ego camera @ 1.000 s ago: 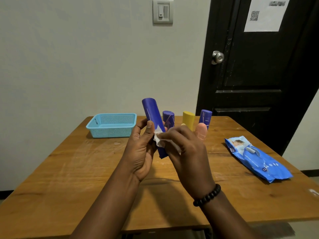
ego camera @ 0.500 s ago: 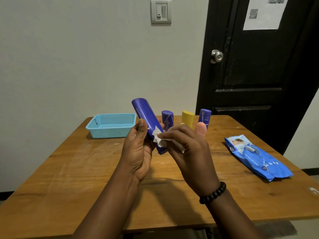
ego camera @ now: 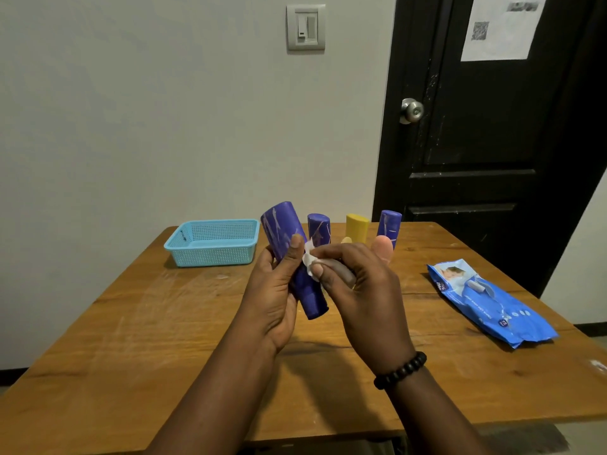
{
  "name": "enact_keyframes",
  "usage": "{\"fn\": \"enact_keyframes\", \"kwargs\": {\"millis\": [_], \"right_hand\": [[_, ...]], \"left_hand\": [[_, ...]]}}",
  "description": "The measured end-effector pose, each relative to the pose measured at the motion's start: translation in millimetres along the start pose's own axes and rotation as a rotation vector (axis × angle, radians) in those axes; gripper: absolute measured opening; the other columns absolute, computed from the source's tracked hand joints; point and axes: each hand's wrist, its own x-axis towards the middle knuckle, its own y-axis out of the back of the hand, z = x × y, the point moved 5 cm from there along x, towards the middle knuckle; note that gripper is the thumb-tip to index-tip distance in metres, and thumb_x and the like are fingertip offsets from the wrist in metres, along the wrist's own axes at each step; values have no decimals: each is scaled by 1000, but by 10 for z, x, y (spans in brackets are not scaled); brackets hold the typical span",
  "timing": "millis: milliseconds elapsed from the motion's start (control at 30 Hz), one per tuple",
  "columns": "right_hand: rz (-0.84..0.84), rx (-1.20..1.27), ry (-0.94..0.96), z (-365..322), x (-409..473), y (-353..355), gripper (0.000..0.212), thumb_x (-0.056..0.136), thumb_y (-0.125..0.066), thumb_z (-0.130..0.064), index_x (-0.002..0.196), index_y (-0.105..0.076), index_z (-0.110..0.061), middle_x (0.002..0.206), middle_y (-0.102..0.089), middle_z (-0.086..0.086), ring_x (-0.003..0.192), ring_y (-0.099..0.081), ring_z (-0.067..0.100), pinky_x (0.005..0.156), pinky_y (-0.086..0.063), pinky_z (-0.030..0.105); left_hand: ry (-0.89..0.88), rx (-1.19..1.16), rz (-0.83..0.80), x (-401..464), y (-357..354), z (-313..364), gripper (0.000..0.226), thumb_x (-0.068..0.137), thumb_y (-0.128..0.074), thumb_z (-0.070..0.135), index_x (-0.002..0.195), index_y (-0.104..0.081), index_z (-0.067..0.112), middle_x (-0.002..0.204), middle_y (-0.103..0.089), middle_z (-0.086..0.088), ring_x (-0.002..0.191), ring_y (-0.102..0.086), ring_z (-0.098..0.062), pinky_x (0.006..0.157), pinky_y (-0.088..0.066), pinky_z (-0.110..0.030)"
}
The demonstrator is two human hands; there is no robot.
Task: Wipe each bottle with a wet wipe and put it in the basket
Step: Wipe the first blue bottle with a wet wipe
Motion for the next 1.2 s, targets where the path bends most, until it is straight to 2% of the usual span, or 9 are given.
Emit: {"fn": "enact_keyframes", "kwargs": {"millis": [67,167,333,500,667,800,900,1033,1200], "right_hand": [[12,-25,0,19,-13,-11,16,89,-67,-19,104,-68,-20,102,-65,-10,99,-61,4,80,-53,19],[26,19,-29,41,19,36,15,89,-67,-18,104,-68,-19,102,-66,-10,100,-62,4,81,-55,23],[116,14,7,-71,274,211,19,91,-65,-20,110,-65,-21,105,-65,-12,100,-63,7,84,-56,38],[96,-89,93,-218,604,234,17,89,-68,-17,106,-68,-16,103,-65,-7,98,-60,3,83,-54,24],[3,-78,122,-212,467,140,16,87,-69,-13,102,-67,-15,102,-66,-6,97,-60,-1,82,-48,9],[-35,-73,139,-134,123,86,18,84,-69,-8,101,-70,-13,102,-66,-7,101,-57,-8,81,-44,3],[-69,8,115,-34,-155,27,19,83,-70,-3,99,-70,-13,103,-66,-7,102,-58,-6,80,-46,4],[-16,20,113,22,-253,16,21,83,-71,-2,100,-70,-13,102,-68,-6,102,-62,1,80,-47,9],[97,-64,162,-145,89,74,21,83,-70,-3,103,-68,-11,101,-67,-3,99,-58,-6,82,-44,4]], "left_hand": [[33,-38,-15,-23,-3,-35,40,95,-53,27,128,-55,3,94,-71,-11,81,-72,-15,68,-60,-29],[68,-91,-51,-71,-22,-33,39,97,-50,26,127,-57,2,100,-73,-13,86,-72,-17,79,-61,-32],[21,10,-58,-85,-38,26,18,100,-50,17,106,-66,12,89,-75,-5,77,-71,-13,88,-52,-40],[-14,123,-83,-110,-85,60,14,97,-54,17,95,-68,17,77,-75,2,68,-70,-7,65,-57,-23],[-39,130,-102,-72,-87,124,29,91,-56,25,113,-66,10,93,-75,-2,84,-70,-11,73,-59,-26],[-66,59,-47,-46,-35,167,22,93,-53,22,106,-65,10,84,-76,-1,77,-71,-10,68,-60,-26],[-77,28,31,-9,56,177,16,99,-51,20,103,-64,12,79,-76,1,73,-72,-8,69,-61,-25],[-87,92,25,-2,80,177,18,100,-49,21,104,-64,12,78,-75,2,72,-72,-7,65,-60,-23],[-83,210,-65,-57,-3,130,37,88,-56,34,114,-66,11,93,-75,-2,84,-70,-11,74,-59,-27]]}}
